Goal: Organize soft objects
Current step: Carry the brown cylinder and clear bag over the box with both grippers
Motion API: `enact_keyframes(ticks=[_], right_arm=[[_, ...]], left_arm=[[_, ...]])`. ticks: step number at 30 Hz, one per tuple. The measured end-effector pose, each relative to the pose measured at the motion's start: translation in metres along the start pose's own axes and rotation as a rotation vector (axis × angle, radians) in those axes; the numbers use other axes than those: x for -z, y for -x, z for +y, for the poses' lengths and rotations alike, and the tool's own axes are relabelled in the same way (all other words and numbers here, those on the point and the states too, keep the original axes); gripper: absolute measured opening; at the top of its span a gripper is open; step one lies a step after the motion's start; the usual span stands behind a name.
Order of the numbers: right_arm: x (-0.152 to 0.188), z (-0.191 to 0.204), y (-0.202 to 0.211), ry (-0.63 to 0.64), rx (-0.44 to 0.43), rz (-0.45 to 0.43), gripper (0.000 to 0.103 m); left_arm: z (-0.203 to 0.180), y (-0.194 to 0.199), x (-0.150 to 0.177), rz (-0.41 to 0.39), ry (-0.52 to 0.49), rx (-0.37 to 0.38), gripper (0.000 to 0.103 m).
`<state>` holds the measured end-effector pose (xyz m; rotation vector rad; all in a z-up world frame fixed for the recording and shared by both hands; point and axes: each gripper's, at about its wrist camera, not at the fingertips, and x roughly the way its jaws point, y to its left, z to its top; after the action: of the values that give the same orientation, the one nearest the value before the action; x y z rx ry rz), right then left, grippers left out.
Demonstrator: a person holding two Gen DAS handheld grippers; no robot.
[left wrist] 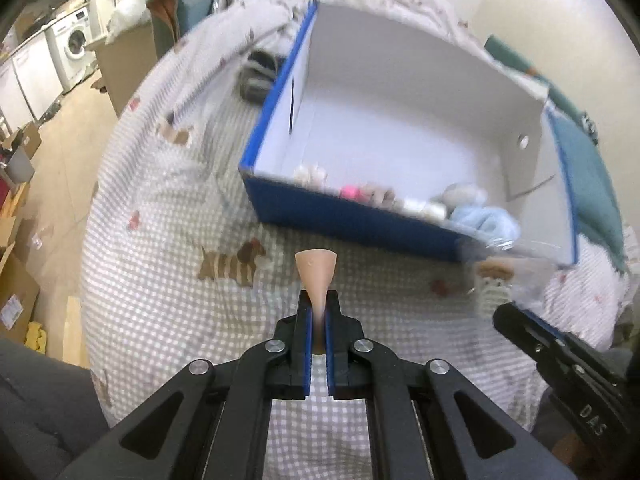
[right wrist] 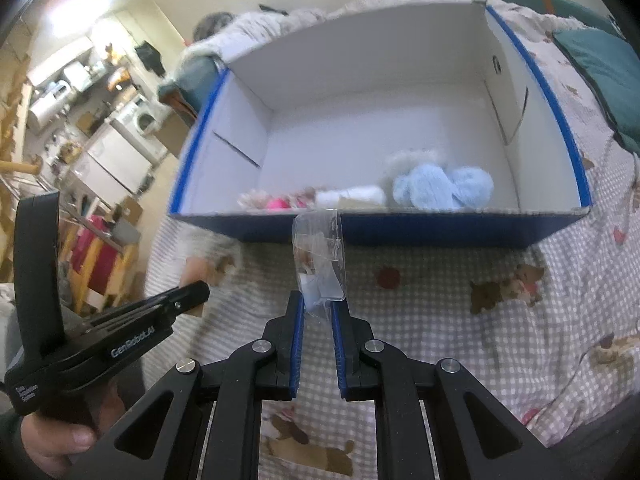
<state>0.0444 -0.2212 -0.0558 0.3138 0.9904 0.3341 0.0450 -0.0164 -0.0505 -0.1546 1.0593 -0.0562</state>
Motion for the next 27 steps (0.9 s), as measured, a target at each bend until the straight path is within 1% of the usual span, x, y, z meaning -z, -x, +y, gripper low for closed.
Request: enact_keyframes(ticks=[4,6,8,12,14,15,16,18,19,20,21,22,23,24,26,27], right_arm=[[-0.007,-0.001,0.019,0.000,-0.038,-0.067,0.015],[-0.011,-0.003,0.030,-0.003,-0.038,-0.102,0.015],[-0.016,-0.008,0.040,-0.017,-0.044,-0.128,0.015],[-0.034,-0.018,0.050,-0.037,-0.053,-0.159,0.015],[-0.045,-0.022,0.051,-0.037,-0.045,-0.165,0.012],[-0.050,-0.023,0.050,-0.040,-0.048,-0.166,0.009],[-0.056,-0.024,0.049,-0.043,-0.054,-0.165,0.009],[-0.067,-0.027,0.049,-0.040,-0.037,-0.169,0.009],[-0.070,-0.029,0.048,-0.042,-0.041,-0.154,0.009],[-0.071,-0.030,0.044,-0.046,-0.071,-0.115,0.010],[-0.069,-0.031,0.037,-0.057,-0.105,-0.058,0.012],[-0.064,-0.032,0.030,-0.069,-0.121,-0.008,0.013],[-0.054,-0.034,0.019,-0.086,-0.105,0.047,0.021],[-0.045,-0.036,0.008,-0.094,-0.065,0.088,0.043],[-0.029,-0.041,-0.023,-0.106,0.056,0.191,0.074],[-0.024,-0.042,-0.035,-0.111,0.091,0.227,0.074]], left_arm=[[0.003,0.028,-0.015,-0.066,0.003,0.023,0.005],[-0.003,0.040,-0.015,-0.101,-0.009,0.030,0.005],[-0.006,0.051,-0.025,-0.123,-0.020,0.047,0.005],[-0.009,0.050,-0.042,-0.129,-0.039,0.062,0.005],[-0.012,0.045,-0.052,-0.130,-0.048,0.056,0.005],[-0.014,0.041,-0.058,-0.126,-0.051,0.056,0.005],[-0.016,0.039,-0.062,-0.122,-0.056,0.057,0.005],[-0.019,0.036,-0.070,-0.123,-0.060,0.062,0.005],[-0.021,0.034,-0.071,-0.124,-0.067,0.066,0.005],[-0.022,0.034,-0.071,-0.129,-0.074,0.067,0.005],[-0.022,0.033,-0.070,-0.134,-0.081,0.065,0.005],[-0.022,0.030,-0.068,-0.133,-0.085,0.064,0.005],[-0.021,0.027,-0.065,-0.125,-0.086,0.063,0.005],[-0.020,0.024,-0.062,-0.117,-0.083,0.063,0.005],[-0.018,0.017,-0.059,-0.095,-0.075,0.067,0.005],[-0.017,0.015,-0.058,-0.090,-0.067,0.068,0.005]])
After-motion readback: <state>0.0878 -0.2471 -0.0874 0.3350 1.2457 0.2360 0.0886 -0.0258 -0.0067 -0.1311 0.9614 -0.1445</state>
